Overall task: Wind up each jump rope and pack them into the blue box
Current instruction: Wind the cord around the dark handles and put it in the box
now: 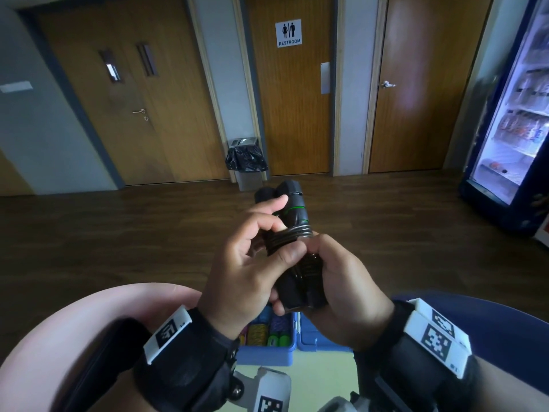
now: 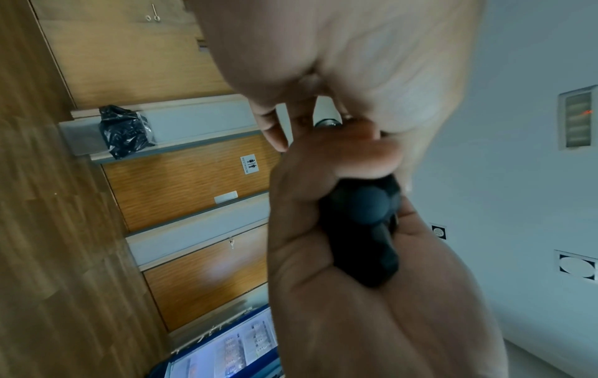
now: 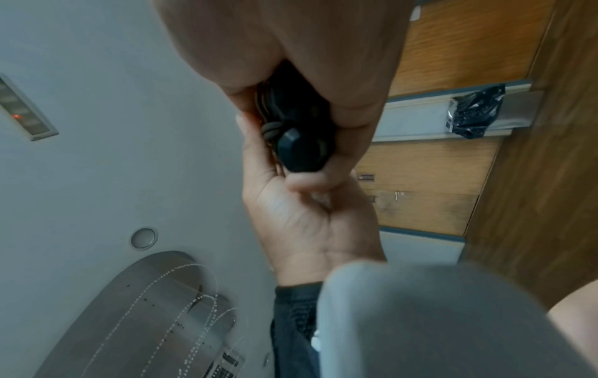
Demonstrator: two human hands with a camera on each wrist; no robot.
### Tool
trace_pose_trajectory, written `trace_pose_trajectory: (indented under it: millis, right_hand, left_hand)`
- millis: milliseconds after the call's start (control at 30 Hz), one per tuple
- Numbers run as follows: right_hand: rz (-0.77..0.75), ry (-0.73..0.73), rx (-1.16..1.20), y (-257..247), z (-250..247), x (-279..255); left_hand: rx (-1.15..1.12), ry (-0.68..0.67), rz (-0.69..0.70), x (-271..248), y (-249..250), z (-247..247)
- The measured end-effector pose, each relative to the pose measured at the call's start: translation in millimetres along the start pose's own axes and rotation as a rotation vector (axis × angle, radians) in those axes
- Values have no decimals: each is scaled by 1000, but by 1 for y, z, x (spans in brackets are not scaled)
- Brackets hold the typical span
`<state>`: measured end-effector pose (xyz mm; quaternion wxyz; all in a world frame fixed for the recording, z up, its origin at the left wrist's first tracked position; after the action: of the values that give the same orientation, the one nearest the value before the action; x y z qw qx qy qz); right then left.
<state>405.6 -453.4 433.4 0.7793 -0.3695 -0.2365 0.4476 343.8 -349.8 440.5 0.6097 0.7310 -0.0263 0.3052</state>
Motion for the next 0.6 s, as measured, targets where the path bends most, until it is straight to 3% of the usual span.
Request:
trace_pose_trajectory:
  millis: [133,367,500,600]
  right_hand:
    - [-54,-14,29,-1,0,2]
    - [-191,-4,42,1,-4,7]
    - [-199,15,-5,1,-5,9]
    - [-220,54,-48,2,-9,14]
  left_hand:
    - [93,14,84,0,6,2]
    - [287,77,370,5,9,5]
    - [313,98,368,5,4,2]
    - [359,40,313,10,-1,-2]
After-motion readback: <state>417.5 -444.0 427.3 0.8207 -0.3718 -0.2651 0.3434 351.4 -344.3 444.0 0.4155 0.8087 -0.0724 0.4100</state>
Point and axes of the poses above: each hand's wrist, its own x-axis towards the middle knuckle, its own z-axis out of the palm, y = z × x, the point moved 2 cm from there along x, towards the middle knuckle, and after that the axes turned 2 degrees about -y, right-handed, at the moved point
